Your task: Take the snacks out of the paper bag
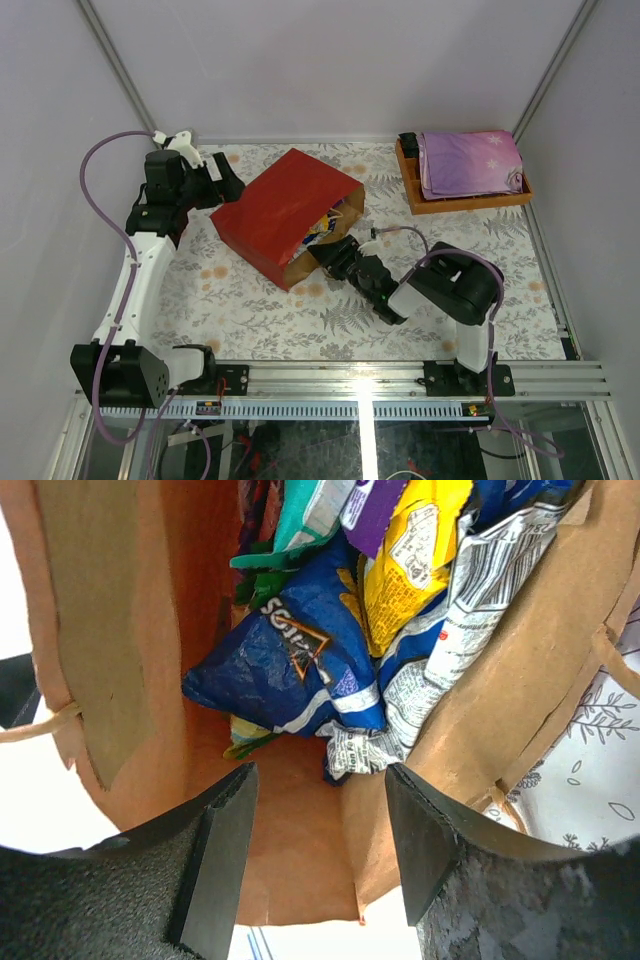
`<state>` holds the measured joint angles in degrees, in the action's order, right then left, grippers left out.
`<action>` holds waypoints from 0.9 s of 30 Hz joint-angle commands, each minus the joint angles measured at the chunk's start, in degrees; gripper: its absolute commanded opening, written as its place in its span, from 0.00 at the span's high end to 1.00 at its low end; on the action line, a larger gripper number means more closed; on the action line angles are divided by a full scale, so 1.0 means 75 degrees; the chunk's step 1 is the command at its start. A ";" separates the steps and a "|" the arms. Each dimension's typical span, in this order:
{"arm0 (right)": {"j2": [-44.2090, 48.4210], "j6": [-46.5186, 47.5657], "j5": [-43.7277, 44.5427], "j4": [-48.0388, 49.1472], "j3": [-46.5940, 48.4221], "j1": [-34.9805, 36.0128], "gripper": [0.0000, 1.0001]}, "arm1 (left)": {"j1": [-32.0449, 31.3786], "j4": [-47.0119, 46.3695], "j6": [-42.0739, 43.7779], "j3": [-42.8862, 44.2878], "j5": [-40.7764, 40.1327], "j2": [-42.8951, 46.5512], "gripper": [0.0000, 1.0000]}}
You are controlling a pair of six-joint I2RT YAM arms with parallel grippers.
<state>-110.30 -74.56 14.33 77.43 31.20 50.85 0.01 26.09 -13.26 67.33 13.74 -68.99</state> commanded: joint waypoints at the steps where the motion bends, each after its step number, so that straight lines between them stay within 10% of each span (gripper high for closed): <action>1: -0.0191 -0.0545 0.0728 0.0218 0.0384 0.0034 0.39 | 0.0118 -0.0500 -0.0061 -0.0091 0.0251 0.0156 0.00; 27: -0.1430 -0.1339 0.0710 -0.1610 0.2162 -0.0885 0.49 | 0.0242 -0.0560 -0.0119 -0.0114 0.0507 0.0138 0.00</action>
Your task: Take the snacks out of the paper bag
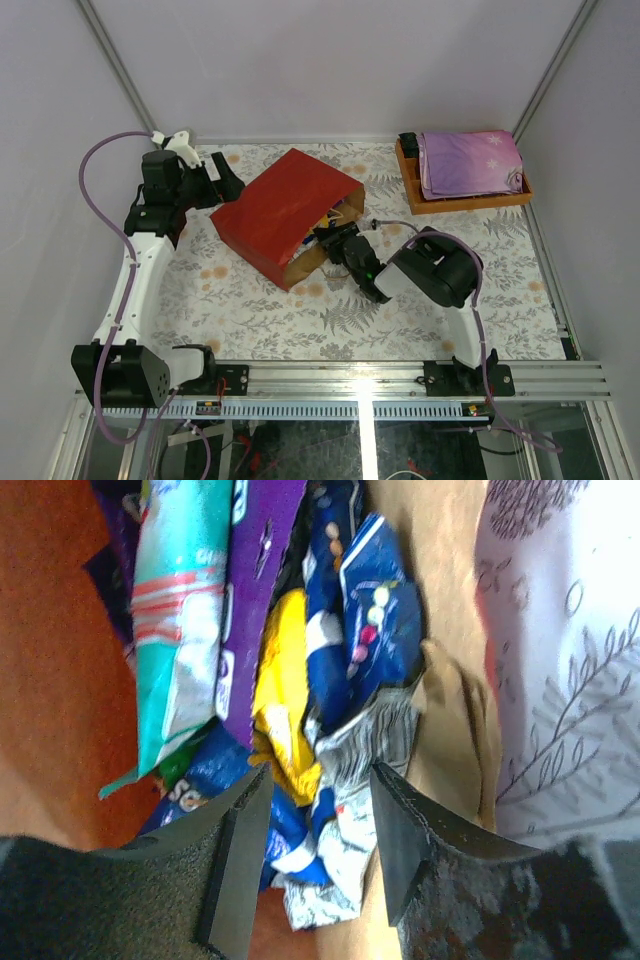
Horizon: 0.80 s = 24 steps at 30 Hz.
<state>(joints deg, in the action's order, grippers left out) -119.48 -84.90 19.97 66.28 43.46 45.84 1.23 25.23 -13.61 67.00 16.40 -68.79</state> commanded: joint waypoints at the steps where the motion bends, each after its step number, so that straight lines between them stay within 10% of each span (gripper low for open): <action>1: -0.0251 0.0077 -0.0066 -0.0168 0.0611 -0.0253 0.49 | 0.0087 -0.0447 -0.0073 -0.0072 0.0153 0.0105 0.00; 24: 0.1138 0.0303 -0.0168 0.0016 -0.0034 -0.0312 0.53 | 0.0214 -0.0504 -0.0152 -0.0097 0.0435 0.0124 0.00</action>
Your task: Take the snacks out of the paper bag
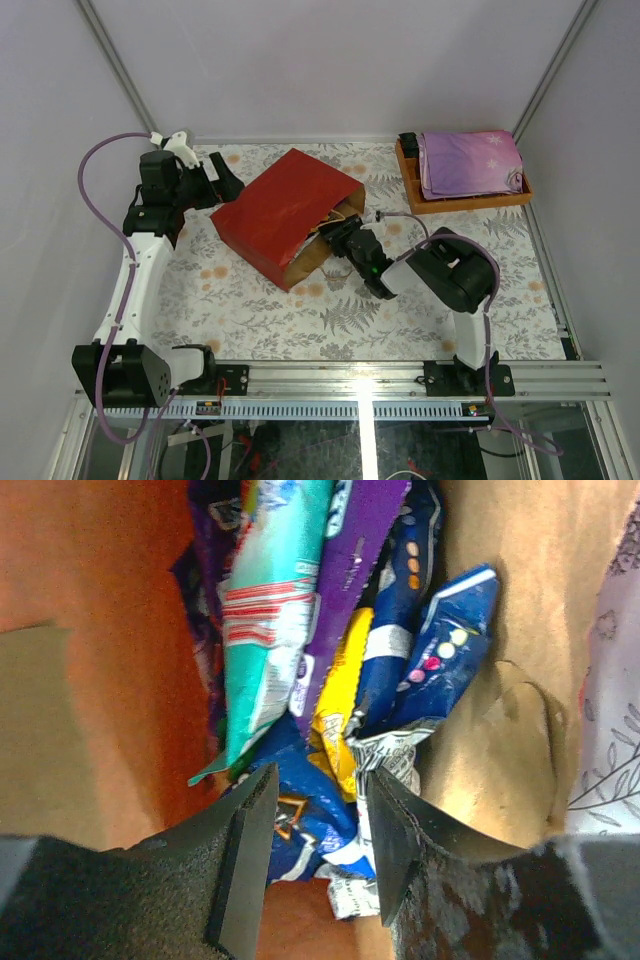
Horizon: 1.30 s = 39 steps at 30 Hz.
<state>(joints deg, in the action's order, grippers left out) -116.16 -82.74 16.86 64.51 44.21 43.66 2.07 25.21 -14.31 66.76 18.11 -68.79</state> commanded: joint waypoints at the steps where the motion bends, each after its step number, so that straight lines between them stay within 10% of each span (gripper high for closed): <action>1: 0.0722 0.0016 0.0283 0.0133 -0.0103 -0.0032 0.53 | 0.0113 -0.0512 -0.0061 -0.0066 0.0231 0.0124 0.00; 39: -0.0127 -0.0495 0.0295 -0.1160 0.0833 0.0282 0.56 | 0.0220 -0.0549 -0.0120 -0.0077 0.0412 0.0077 0.00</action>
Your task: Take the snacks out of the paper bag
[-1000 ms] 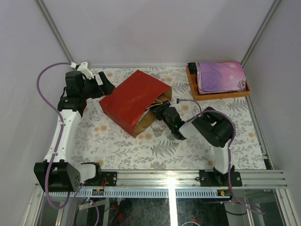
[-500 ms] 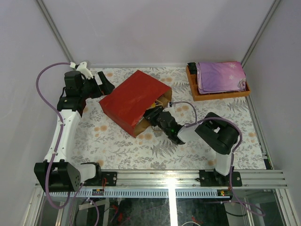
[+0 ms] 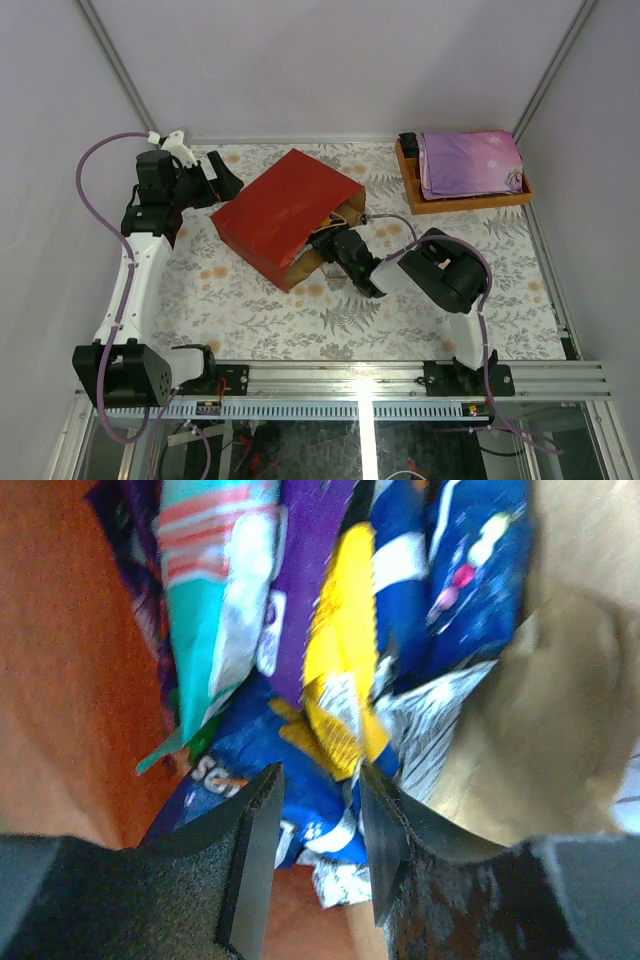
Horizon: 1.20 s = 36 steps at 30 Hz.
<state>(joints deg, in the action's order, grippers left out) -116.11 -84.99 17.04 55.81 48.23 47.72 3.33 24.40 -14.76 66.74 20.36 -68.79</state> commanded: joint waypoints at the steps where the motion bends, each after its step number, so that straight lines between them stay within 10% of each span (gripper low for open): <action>1: -0.0146 -0.0194 0.0270 -0.0070 0.0298 -0.0299 0.56 | 0.0054 -0.0441 -0.0059 -0.0074 0.0120 0.0074 0.00; 14: -0.0652 0.0009 0.0353 -0.0409 0.0873 -0.0523 0.58 | 0.0059 -0.0441 -0.0059 -0.0074 0.0110 0.0055 0.00; 21: -0.0309 0.0493 0.0674 -0.0297 0.0645 -0.0539 0.98 | 0.0052 -0.0441 -0.0059 -0.0074 0.0127 0.0041 0.00; 25: 0.0102 0.0785 0.0815 0.0278 0.0019 -0.0542 1.00 | 0.0057 -0.0441 -0.0062 -0.0072 0.0121 0.0045 0.00; 36: 0.5262 0.1624 0.0730 -0.0878 -0.4018 0.0123 1.00 | 0.0056 -0.0430 -0.0059 -0.0073 0.0132 0.0052 0.00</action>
<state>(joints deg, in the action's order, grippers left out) -91.77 -77.43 19.00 54.43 25.50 46.96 3.33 24.01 -14.76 66.72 20.43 -68.82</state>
